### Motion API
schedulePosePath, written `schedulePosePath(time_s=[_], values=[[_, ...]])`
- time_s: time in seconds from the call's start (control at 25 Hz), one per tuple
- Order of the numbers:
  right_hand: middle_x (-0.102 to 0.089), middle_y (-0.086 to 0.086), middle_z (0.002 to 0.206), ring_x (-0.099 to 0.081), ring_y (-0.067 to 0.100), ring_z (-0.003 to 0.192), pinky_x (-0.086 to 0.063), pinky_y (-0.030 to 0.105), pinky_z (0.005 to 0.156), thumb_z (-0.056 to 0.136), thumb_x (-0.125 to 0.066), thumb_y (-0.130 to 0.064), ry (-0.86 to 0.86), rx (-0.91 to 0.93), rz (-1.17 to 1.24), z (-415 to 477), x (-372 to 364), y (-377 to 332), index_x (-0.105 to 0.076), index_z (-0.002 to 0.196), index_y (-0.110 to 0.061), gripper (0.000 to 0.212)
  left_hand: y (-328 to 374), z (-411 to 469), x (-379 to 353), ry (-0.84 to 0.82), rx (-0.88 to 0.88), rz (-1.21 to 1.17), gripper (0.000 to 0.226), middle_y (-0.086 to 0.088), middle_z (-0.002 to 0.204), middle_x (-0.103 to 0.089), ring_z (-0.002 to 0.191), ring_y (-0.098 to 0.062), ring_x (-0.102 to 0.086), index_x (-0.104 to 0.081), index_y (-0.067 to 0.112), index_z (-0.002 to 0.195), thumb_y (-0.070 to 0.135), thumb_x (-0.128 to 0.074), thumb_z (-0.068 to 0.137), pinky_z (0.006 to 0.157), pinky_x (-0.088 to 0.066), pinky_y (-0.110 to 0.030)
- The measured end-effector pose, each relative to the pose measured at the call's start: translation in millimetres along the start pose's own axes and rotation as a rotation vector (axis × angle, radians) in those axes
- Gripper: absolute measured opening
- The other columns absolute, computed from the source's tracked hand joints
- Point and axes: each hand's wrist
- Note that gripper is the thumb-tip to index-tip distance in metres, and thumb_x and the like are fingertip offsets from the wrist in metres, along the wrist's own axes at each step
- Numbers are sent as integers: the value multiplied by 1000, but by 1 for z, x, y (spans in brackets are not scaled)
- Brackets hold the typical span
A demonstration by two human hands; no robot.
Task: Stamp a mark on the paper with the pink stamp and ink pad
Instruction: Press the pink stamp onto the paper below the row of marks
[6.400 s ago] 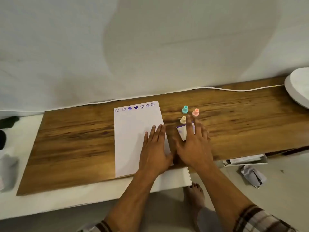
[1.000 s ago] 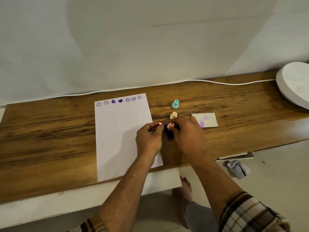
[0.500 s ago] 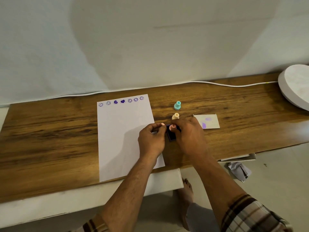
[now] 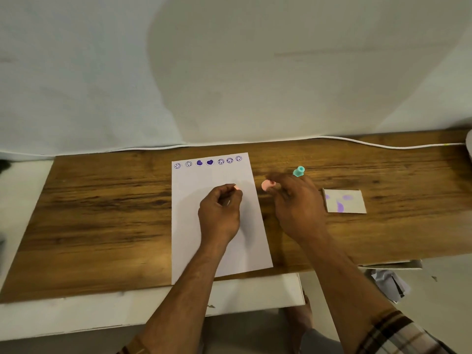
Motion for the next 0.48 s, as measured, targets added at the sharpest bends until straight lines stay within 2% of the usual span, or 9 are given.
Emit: schedulePosePath(time_s=[0.12, 0.24, 0.36, 0.48], values=[[-70, 2, 129, -61, 14, 107, -51, 34, 91, 97, -72, -25, 17, -102, 48, 7, -4, -12, -68, 131, -27, 33, -1, 6, 11, 21, -13, -17, 25, 9, 114, -72, 101, -10, -68, -73, 24, 119, 27, -75, 94, 99, -52, -28], [-72, 1, 123, -64, 12, 99, -55, 27, 82, 96, -73, -29, 27, -111, 92, 13, -12, -21, -69, 125, -29, 29, -1, 14, 28, 62, -60, -5, 26, 6, 116, -74, 105, -11, -69, -74, 21, 119, 26, -75, 94, 98, -54, -28], [-71, -4, 120, -64, 8, 97, -45, 14, 69, 93, -76, -35, 42, -98, 171, 13, -26, -27, -70, 122, -33, 29, -9, 22, 46, 71, -109, 61, 24, 7, 113, -73, 106, -9, -69, -73, 20, 117, 25, -76, 93, 95, -54, -25], [-72, -7, 114, -64, 7, 95, -46, 14, 68, 92, -78, -35, 43, -54, 215, 13, -36, -32, -71, 119, -31, 28, -20, 22, 53, 42, -43, 29, 19, 6, 108, -74, 106, -14, -71, -74, 21, 112, 23, -76, 93, 90, -54, -22]])
Point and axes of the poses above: each hand's wrist, its own z-axis towards the middle knuckle, its own x-axis out of the back of the hand, y = z × x
